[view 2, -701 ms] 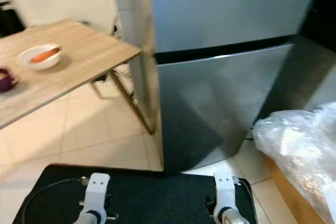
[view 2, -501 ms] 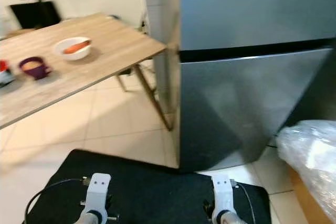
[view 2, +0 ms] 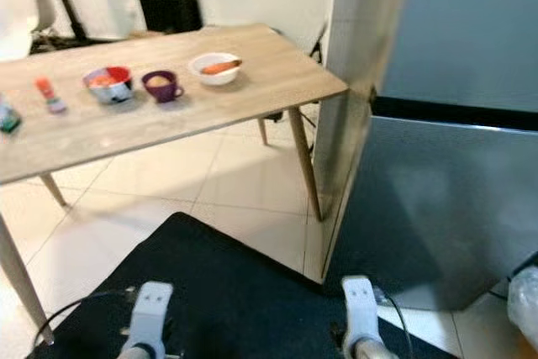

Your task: Restocking fridge

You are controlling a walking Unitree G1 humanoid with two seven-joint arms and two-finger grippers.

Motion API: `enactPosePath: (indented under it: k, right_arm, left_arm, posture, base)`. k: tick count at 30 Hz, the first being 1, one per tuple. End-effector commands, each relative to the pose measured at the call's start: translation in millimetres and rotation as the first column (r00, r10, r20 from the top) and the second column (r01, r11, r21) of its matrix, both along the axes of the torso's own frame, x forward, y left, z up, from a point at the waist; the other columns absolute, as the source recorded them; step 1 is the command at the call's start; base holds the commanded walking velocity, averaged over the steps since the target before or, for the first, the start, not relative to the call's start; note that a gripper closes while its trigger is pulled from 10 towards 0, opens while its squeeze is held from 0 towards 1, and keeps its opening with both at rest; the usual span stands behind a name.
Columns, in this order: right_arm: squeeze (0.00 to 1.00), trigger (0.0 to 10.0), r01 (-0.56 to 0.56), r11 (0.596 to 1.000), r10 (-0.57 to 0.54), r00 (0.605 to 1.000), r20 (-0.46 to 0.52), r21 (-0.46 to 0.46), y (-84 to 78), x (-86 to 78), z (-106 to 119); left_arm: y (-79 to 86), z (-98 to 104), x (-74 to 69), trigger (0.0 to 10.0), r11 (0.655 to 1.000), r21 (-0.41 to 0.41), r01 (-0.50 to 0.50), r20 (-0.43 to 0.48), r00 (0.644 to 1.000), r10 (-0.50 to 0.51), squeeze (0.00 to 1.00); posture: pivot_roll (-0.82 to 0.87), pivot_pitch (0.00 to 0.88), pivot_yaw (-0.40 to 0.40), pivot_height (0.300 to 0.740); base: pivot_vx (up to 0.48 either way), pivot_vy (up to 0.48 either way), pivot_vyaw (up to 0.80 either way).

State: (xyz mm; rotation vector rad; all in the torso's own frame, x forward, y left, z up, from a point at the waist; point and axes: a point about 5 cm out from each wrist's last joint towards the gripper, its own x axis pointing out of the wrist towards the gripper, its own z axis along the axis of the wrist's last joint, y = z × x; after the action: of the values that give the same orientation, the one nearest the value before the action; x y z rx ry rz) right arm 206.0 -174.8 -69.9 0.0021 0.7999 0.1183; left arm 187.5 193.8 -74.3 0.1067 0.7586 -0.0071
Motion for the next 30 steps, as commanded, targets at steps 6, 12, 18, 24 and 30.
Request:
enactPosePath:
  k: [6,12,18,24,30]
  right_arm:
    - [0.0,10.0,0.006,1.0,-0.006,0.999,-0.034,-0.015,-8.0,-7.7,-4]
    - [0.0,10.0,0.004,1.0,-0.005,0.999,-0.035,-0.018,-10.1,-10.6,-5]
    - [0.0,10.0,0.001,1.0,-0.002,0.999,-0.036,-0.017,-7.2,-12.1,-6]
    - [0.0,10.0,-0.006,1.0,0.006,1.0,-0.03,-0.013,0.9,-10.9,-6]
    - [0.0,10.0,-0.018,1.0,0.018,0.999,-0.032,-0.021,6.0,-11.4,-7]
  left_arm:
    - [-0.5,-2,-3.9,10.0,1.0,-0.016,-0.025,-0.01,1.0,0.025,0.0]
    - [-1.0,-2,-3.6,10.0,0.999,-0.019,-0.031,-0.009,0.999,0.031,0.0]
    - [-4.5,-1,-0.3,10.0,0.999,-0.029,-0.037,0.002,0.999,0.037,0.0]
    - [-6.8,1,2.8,10.0,0.998,-0.038,-0.057,0.016,0.998,0.057,0.0]
    - [-5.1,0,0.8,10.0,0.996,-0.048,-0.074,0.018,0.997,0.075,0.0]
  posture:
    - [-0.07,0.053,-0.02,0.716]
    - [-0.07,0.054,-0.021,0.716]
    - [-0.07,0.058,-0.022,0.716]
    - [-0.07,0.061,-0.023,0.716]
    - [-0.07,0.066,-0.024,0.716]
  base:
    - [0.0,0.0,0.8]
    - [0.0,0.0,0.8]
    - [0.0,0.0,0.8]
    - [0.0,0.0,0.8]
    - [0.0,0.0,0.29]
